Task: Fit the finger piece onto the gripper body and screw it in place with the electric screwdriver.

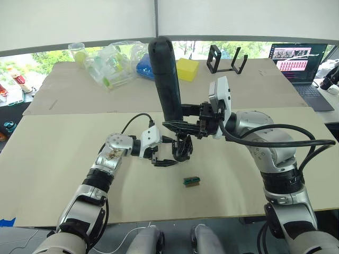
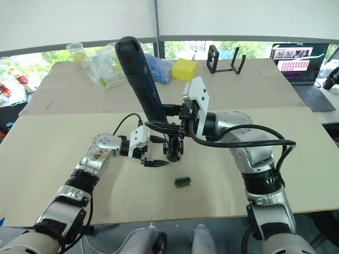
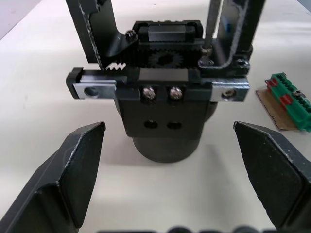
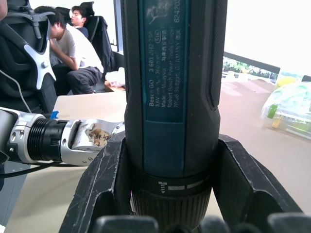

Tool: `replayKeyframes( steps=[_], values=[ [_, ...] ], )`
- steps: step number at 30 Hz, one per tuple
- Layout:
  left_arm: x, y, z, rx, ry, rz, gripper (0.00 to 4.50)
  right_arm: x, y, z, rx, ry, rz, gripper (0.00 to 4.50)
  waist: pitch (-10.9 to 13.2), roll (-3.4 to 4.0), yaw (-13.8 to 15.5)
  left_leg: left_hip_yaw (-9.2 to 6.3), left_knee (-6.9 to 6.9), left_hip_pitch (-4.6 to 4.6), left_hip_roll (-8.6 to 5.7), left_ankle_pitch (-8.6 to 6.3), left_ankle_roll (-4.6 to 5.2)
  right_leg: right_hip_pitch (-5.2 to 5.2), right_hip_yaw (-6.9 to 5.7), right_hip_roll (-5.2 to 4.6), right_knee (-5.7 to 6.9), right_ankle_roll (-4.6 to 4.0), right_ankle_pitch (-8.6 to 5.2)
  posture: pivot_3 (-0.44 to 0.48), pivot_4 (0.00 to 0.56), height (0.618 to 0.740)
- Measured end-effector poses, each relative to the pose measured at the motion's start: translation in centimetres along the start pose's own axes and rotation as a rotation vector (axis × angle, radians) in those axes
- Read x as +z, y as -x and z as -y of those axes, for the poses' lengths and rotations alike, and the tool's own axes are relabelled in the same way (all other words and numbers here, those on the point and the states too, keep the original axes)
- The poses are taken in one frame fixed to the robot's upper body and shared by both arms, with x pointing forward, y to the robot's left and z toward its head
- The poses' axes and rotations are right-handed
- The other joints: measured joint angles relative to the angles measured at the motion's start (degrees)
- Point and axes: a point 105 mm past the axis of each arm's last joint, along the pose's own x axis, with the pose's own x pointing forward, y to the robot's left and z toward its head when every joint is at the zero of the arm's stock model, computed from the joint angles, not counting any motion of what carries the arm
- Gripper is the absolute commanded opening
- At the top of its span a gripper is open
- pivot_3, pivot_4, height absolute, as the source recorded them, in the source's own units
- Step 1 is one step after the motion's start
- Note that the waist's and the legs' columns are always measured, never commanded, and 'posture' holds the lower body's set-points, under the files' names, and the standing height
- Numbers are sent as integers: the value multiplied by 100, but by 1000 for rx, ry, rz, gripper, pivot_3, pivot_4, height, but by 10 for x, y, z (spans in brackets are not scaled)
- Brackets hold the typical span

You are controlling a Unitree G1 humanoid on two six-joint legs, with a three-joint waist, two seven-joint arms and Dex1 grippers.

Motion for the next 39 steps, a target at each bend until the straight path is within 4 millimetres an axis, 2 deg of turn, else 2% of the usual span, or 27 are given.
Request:
replayKeyframes(
  steps=[5, 14, 17, 20, 36, 39],
  values=[
    [-4, -12, 1, 4, 34, 14, 4500, -2, 2, 0, -17, -3, 7, 1913, 0, -1, 13, 0, 6, -1, -2, 0, 0, 1, 0, 0, 3, 0, 0, 0, 150, 740],
    [-5, -21, -1, 6, 34, 22, 4500, -3, 3, 1, -27, -3, 6, 1913, 0, -1, 42, 0, 18, -2, -1, -1, 2, 2, 0, -1, 10, 0, 0, 0, 150, 740],
    [-7, -23, 0, 1, 41, 24, 3697, -3, 4, 2, -29, -2, 6, 1913, 0, -1, 47, -1, 19, -3, -1, -1, 2, 2, 1, -1, 10, 0, 0, 0, 150, 740],
    [-8, -24, 0, -4, 48, 27, 2286, -2, 5, 2, -34, 2, 5, 1913, 0, -1, 54, -1, 20, -3, -2, -1, 3, 3, 0, -2, 11, 0, 0, 0, 150, 740],
    [-9, -27, -1, -6, 26, 32, 2273, -6, 26, 0, -15, -12, 21, 1913, -1, -2, 75, -3, 34, 1, -2, -8, 13, 13, 1, -7, 0, 1, 0, 0, 150, 740],
    [-9, -28, -1, -1, 12, 30, 2273, -10, 27, -1, -19, 41, 26, 1913, -2, -3, 76, -2, 35, 5, -3, -8, 13, 17, 2, -8, -6, 1, 0, 0, 150, 740]
  ],
)
